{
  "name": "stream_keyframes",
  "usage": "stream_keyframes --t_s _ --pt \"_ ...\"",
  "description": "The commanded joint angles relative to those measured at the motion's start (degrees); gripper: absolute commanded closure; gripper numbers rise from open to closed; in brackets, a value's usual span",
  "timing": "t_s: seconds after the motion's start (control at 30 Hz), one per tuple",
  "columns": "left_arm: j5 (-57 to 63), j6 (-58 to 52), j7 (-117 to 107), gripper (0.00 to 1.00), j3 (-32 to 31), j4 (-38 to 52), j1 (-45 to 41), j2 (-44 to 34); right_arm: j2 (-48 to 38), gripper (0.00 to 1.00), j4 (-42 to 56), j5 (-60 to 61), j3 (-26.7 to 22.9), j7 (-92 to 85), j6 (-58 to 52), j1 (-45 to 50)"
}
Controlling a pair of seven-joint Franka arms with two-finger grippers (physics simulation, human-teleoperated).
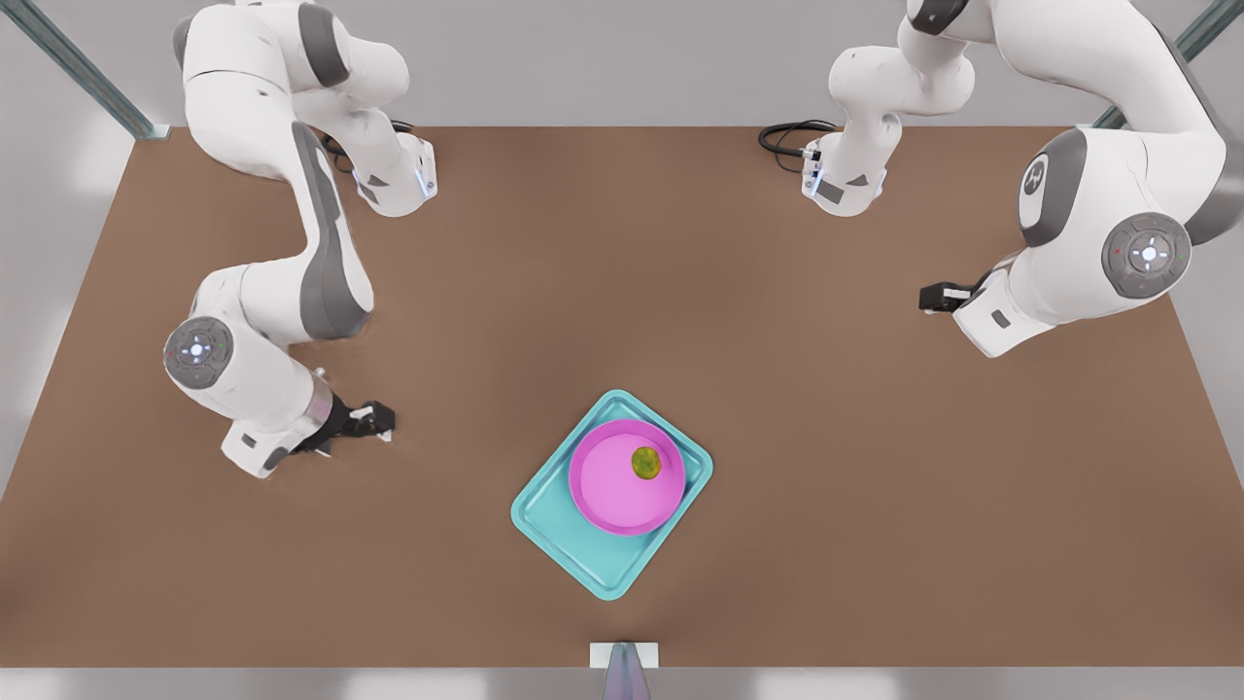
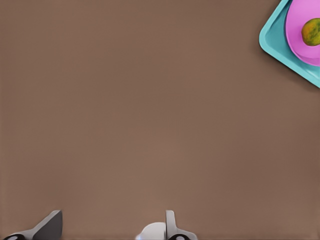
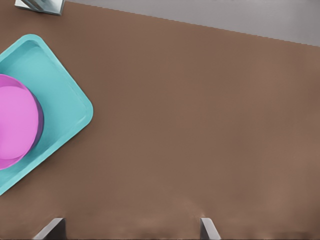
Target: Place the orange on the plate with the left arm and the plate on the tray with the right arm
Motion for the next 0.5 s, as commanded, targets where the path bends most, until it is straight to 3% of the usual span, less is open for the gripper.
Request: stream_keyframes --t_s 0.0,0.1,0.47 --pt "0.0 -0.3 0.2 0.0 0.0 0.1 0.0 0.0 -7.1 0.0 0.1 -12.8 -2.1 -1.2 -24.8 -0.7" --pt "0.0 -0.3 -0.3 0.0 0.0 0.0 0.0 0.1 -14.1 0.0 -0.4 -12.2 -3.0 -0.7 -26.7 -0.8" --pt "0.1 -2.8 -0.1 0.0 0.0 0.0 -0.2 -0.6 -12.9 0.0 -1.8 -10.4 -2.9 -0.7 -28.9 -0.9"
